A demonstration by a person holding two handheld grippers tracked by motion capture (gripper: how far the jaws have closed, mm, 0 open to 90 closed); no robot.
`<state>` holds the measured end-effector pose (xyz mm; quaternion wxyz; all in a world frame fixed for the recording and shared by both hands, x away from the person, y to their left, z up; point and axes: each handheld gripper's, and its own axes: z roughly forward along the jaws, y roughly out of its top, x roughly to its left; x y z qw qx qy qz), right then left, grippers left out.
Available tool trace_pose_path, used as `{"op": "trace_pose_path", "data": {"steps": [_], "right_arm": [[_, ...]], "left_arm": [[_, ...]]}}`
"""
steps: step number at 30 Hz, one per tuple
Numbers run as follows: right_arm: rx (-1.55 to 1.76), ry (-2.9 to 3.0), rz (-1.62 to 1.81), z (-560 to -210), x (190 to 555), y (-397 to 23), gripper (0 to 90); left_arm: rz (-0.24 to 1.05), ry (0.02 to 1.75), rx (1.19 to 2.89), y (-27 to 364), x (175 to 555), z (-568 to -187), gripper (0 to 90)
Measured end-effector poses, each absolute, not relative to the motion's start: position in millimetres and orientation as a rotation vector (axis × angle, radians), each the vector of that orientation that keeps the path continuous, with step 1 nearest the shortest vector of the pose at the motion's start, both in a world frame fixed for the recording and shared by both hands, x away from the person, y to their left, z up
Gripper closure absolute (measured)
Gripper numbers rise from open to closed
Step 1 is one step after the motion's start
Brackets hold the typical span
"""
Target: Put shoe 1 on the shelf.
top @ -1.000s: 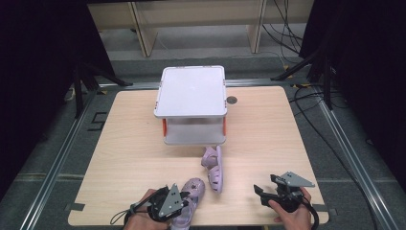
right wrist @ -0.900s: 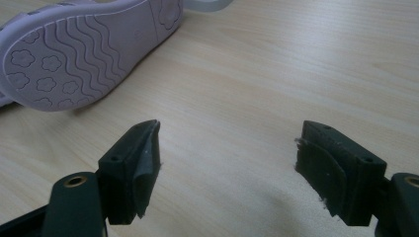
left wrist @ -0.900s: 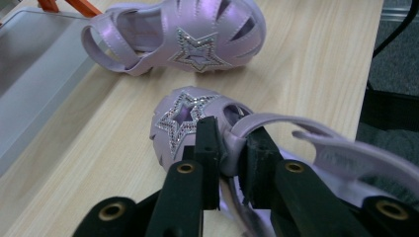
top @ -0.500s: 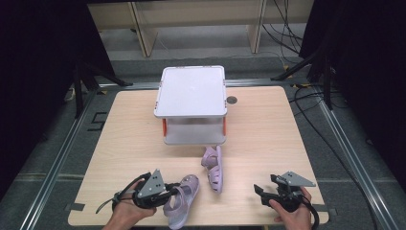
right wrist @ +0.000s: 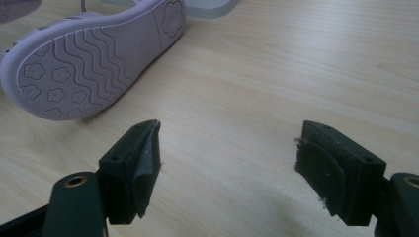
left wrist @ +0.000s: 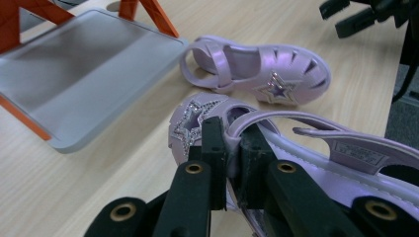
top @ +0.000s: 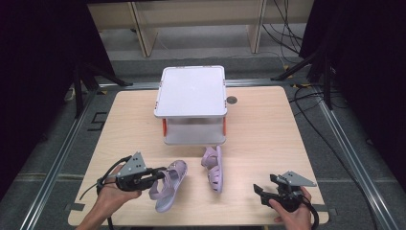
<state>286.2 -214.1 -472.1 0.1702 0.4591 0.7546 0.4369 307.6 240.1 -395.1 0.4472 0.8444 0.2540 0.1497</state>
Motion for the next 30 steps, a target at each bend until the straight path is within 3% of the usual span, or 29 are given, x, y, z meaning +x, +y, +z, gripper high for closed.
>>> {"op": "trace_pose_path", "data": {"steps": [11, 30], "right_arm": [[1.319, 2.143, 1.23, -473, 286, -215, 25.1], [1.331, 2.149, 1.24, -474, 288, -216, 25.1]], "left_arm": [[0.409, 0.633, 2.082, 256, 327, -355, 83.8], [0.367, 0.629, 2.04, 257, 360, -293, 83.7]]}}
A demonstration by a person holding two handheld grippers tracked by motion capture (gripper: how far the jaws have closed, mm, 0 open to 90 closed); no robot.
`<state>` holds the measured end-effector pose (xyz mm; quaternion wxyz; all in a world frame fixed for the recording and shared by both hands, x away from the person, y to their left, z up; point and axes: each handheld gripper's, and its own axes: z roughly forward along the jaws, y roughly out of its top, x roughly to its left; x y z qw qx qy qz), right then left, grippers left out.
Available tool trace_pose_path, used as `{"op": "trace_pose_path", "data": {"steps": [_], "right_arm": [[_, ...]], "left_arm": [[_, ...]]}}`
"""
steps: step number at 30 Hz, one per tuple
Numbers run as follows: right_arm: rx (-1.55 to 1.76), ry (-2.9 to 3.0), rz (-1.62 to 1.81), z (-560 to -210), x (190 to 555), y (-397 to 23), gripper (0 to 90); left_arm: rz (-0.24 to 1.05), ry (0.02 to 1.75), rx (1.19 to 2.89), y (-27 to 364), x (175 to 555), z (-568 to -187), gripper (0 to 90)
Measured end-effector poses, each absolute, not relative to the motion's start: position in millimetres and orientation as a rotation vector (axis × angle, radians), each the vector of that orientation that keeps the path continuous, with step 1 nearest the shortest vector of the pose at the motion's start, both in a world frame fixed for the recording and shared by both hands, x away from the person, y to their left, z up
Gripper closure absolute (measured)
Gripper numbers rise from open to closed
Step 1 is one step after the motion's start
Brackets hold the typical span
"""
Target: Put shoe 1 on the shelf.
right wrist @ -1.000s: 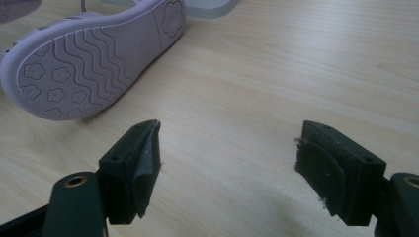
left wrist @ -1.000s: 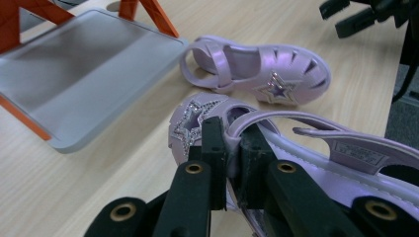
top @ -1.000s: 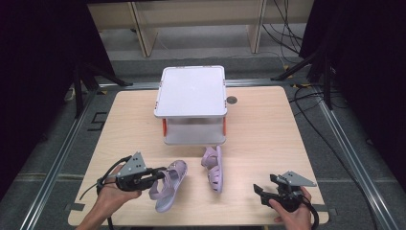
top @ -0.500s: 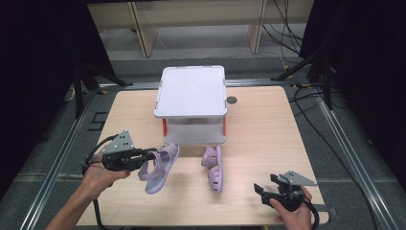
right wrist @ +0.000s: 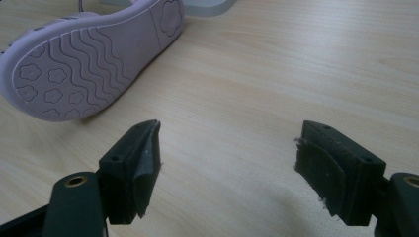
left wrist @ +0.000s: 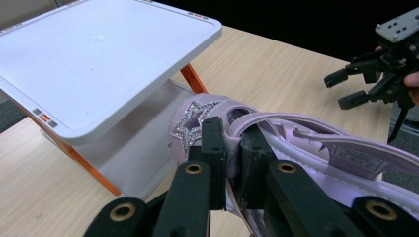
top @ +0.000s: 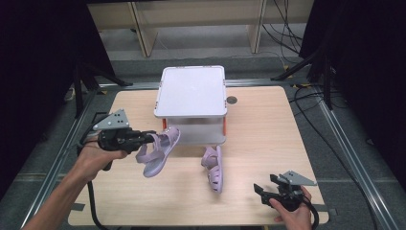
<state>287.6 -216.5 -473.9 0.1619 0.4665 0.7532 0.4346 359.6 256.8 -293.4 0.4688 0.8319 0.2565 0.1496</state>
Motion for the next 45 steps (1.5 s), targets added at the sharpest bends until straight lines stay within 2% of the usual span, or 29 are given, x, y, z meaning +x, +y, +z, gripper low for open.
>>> {"op": "trace_pose_path", "data": {"steps": [10, 20, 31, 36, 39, 45], "right_arm": [[1.331, 2.151, 1.246, -474, 288, -217, 25.1], [1.31, 2.137, 1.271, -475, 289, -216, 25.1], [1.36, 2.15, 1.302, -476, 289, -215, 25.1], [1.36, 2.15, 1.304, -476, 289, -215, 25.1], [1.281, 2.15, 1.315, -477, 292, -217, 25.1], [1.369, 2.154, 1.27, -475, 288, -216, 25.1]], "left_arm": [[0.392, 0.622, 2.034, 246, 377, -272, 83.7], [0.521, 0.672, 2.008, 232, 415, -246, 83.7], [0.602, 0.728, 2.042, 216, 465, -250, 83.8], [0.688, 0.737, 2.079, 209, 492, -256, 83.8], [0.705, 0.74, 2.08, 204, 501, -257, 83.8], [0.756, 0.736, 2.107, 198, 523, -259, 83.8]]}}
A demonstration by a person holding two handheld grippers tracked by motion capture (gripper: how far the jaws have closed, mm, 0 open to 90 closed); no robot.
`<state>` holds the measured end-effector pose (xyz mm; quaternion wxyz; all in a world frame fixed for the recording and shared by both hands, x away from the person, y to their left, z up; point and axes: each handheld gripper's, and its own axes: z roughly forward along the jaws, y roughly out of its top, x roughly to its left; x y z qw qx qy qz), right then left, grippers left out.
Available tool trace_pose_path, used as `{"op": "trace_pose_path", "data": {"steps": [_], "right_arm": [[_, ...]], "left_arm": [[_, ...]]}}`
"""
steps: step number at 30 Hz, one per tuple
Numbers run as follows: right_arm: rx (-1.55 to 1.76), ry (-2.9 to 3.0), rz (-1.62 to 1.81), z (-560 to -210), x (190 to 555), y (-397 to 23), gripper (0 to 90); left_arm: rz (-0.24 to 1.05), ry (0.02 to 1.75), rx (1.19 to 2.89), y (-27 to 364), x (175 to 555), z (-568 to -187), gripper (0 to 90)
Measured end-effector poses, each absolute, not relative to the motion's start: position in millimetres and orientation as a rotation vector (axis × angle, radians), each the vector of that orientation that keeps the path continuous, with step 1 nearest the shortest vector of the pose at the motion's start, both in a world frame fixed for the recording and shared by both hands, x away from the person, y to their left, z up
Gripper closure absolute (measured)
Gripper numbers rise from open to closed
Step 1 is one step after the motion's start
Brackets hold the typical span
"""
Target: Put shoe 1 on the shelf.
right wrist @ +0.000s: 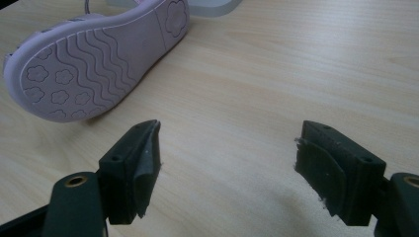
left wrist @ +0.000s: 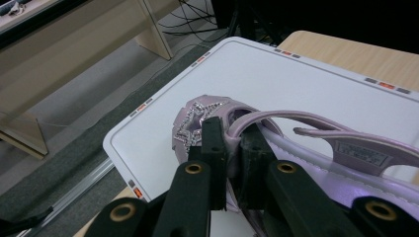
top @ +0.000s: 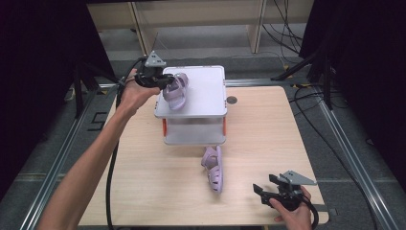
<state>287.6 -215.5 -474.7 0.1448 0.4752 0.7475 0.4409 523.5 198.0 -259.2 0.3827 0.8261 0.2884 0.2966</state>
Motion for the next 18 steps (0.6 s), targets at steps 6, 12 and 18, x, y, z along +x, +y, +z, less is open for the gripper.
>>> {"op": "trace_pose_path", "data": {"steps": [6, 12, 18], "right_arm": [[1.307, 2.167, 1.277, -477, 290, -216, 25.1], [1.347, 2.173, 1.296, -477, 290, -215, 25.1], [1.345, 2.16, 1.288, -476, 289, -216, 25.1]], "left_arm": [[0.789, 0.781, 2.106, 198, 549, -267, 83.7], [0.842, 0.768, 2.136, 195, 561, -277, 83.7], [0.893, 0.729, 2.157, 186, 563, -284, 83.4]]}}
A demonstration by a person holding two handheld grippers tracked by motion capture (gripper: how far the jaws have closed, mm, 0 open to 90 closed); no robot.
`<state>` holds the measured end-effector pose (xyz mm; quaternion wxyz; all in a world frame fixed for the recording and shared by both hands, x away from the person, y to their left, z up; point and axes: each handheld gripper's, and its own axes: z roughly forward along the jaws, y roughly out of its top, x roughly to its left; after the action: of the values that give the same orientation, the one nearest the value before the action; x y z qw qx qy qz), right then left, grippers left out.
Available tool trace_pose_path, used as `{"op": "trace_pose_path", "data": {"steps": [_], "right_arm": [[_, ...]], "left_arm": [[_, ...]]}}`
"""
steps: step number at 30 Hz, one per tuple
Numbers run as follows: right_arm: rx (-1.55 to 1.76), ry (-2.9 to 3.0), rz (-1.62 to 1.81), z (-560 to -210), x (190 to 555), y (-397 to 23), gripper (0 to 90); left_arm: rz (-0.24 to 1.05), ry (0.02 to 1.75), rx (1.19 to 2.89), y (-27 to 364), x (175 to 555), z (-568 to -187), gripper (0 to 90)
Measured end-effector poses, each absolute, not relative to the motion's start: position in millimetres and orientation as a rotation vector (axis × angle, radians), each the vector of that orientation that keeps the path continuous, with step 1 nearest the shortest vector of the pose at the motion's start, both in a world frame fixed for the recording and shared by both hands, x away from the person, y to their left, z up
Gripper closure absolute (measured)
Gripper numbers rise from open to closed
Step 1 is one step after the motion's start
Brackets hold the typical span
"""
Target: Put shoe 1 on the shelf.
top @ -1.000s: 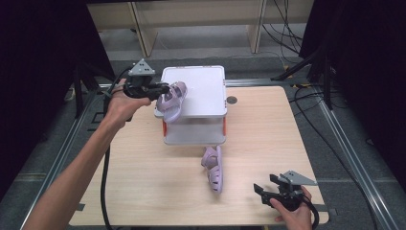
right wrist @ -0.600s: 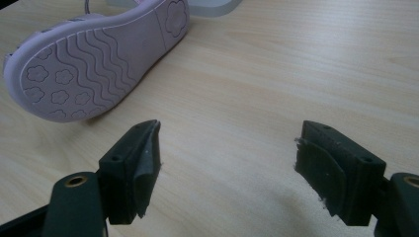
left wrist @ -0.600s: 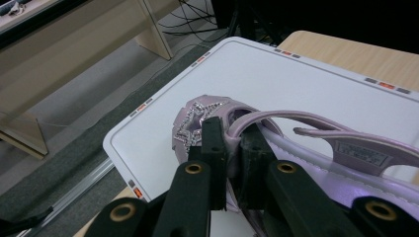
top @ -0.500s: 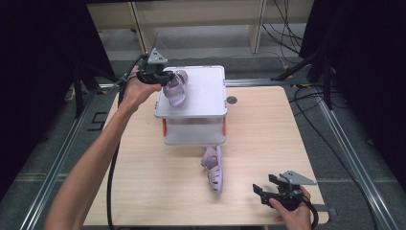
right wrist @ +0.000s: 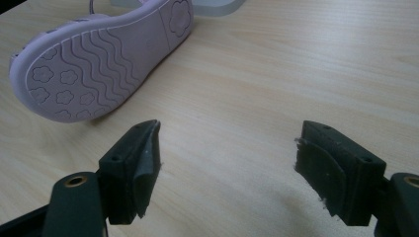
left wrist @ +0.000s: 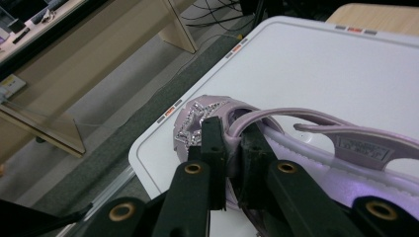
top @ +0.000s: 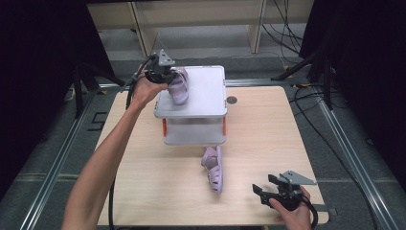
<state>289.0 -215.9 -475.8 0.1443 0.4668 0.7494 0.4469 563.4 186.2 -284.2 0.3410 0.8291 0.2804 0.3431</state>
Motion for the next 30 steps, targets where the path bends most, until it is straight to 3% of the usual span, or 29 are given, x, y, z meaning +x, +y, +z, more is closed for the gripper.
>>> {"op": "trace_pose_path", "data": {"steps": [14, 22, 30], "right_arm": [[1.337, 2.162, 1.334, -477, 291, -216, 24.9], [1.347, 2.149, 1.298, -475, 290, -219, 24.8], [1.343, 2.143, 1.32, -476, 290, -218, 24.7]], "left_arm": [[0.887, 0.699, 2.223, 176, 560, -286, 68.4], [0.881, 0.802, 2.178, 178, 552, -281, 47.0], [0.808, 0.868, 2.069, 194, 530, -261, 39.6]]}}
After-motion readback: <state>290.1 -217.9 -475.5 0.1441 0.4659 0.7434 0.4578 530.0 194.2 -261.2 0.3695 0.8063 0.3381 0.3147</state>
